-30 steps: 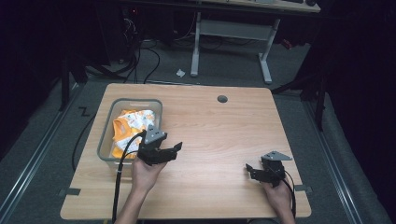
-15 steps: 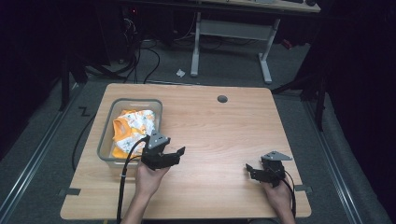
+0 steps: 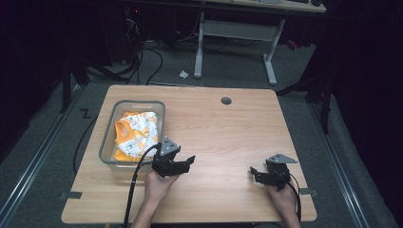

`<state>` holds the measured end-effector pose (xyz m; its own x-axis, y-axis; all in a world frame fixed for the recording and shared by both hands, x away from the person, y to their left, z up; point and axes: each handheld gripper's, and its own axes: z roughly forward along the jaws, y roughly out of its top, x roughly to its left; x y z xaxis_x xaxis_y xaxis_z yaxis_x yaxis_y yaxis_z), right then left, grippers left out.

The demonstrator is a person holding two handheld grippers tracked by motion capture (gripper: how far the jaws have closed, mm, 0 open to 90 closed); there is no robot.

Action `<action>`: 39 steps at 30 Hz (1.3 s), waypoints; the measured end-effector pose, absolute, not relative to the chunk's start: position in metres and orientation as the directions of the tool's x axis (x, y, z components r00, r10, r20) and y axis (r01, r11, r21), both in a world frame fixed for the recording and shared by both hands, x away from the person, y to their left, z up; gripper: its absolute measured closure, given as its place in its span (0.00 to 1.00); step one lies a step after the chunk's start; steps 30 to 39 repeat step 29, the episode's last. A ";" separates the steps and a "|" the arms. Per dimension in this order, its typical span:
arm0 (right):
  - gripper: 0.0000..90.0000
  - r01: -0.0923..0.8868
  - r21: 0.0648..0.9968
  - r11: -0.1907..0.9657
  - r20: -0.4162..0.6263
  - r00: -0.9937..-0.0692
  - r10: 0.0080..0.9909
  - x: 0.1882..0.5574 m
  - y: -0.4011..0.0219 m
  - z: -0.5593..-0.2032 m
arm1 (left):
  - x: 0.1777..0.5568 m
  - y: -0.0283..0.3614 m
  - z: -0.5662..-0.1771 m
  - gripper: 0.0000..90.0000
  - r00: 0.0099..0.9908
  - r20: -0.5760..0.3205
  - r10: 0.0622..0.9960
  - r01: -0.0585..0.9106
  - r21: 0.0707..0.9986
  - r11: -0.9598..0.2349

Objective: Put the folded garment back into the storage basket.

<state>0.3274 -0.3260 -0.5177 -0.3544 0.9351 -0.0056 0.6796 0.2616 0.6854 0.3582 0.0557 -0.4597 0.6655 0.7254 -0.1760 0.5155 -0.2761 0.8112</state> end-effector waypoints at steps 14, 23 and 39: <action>0.27 0.679 0.685 0.262 -0.005 -0.355 0.935 0.327 -0.326 -0.518 | 0.356 0.041 -0.485 0.37 0.667 -0.170 0.726 0.533 0.790 -0.304; 0.27 0.680 0.685 0.262 -0.006 -0.355 0.935 0.327 -0.326 -0.518 | 0.359 0.029 -0.524 0.37 0.632 -0.047 0.774 0.554 0.725 -0.408; 0.27 0.679 0.686 0.263 -0.006 -0.356 0.935 0.327 -0.326 -0.518 | 0.358 0.029 -0.524 0.31 0.620 -0.042 0.783 0.561 0.722 -0.405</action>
